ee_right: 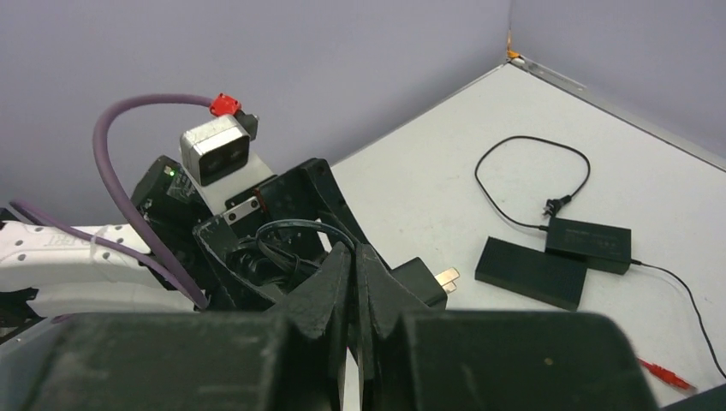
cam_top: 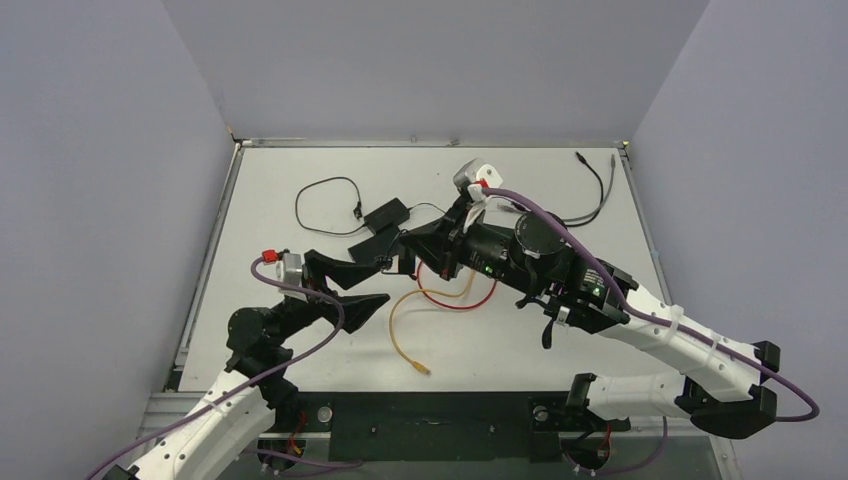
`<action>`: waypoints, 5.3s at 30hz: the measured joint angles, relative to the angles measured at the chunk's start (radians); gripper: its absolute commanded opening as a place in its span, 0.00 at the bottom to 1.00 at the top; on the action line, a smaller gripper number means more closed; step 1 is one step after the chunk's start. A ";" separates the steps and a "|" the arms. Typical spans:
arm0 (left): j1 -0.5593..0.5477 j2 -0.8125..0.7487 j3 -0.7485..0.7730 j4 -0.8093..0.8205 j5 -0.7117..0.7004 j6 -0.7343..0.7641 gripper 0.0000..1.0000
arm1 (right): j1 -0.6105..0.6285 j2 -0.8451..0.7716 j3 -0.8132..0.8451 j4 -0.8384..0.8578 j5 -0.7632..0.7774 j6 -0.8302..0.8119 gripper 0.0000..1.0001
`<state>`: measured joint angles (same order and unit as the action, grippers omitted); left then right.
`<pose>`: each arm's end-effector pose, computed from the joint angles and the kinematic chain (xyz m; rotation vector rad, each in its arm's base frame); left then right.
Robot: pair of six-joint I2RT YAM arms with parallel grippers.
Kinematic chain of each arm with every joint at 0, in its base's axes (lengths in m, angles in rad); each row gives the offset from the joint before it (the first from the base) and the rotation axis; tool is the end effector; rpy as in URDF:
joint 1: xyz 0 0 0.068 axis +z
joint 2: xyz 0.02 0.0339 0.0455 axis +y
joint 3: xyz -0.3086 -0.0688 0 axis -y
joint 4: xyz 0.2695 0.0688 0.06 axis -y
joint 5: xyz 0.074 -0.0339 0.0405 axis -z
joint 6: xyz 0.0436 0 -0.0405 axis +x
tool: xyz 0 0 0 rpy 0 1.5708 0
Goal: Insert the plug into the switch port
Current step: Pick up the power from the center of the board.
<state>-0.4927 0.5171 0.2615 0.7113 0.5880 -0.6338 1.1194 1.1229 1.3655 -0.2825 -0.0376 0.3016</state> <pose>0.1002 -0.0812 0.3045 0.4849 1.2088 -1.3032 0.1080 0.2266 0.5100 -0.7171 1.5761 1.1096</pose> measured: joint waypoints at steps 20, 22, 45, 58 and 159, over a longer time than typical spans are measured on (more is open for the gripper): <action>-0.056 0.026 -0.044 0.202 -0.076 0.104 0.60 | 0.050 0.178 0.167 0.068 -0.041 0.095 0.00; -0.056 0.027 -0.044 0.212 -0.080 0.107 0.58 | 0.054 0.193 0.186 0.073 -0.042 0.101 0.00; -0.056 0.039 -0.044 0.256 -0.087 0.119 0.17 | 0.074 0.222 0.222 0.121 -0.048 0.140 0.00; -0.056 0.035 -0.040 0.192 -0.113 0.071 0.00 | 0.061 0.132 0.060 0.156 0.039 0.141 0.00; -0.096 0.488 0.317 -1.172 0.426 0.040 0.00 | 0.251 0.003 -0.531 0.024 -0.106 -1.158 0.44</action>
<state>-0.5884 1.0046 0.5785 -0.4610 1.0142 -0.5934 1.3701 1.1263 0.8349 -0.2588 -0.1432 -0.8562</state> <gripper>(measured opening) 0.043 0.529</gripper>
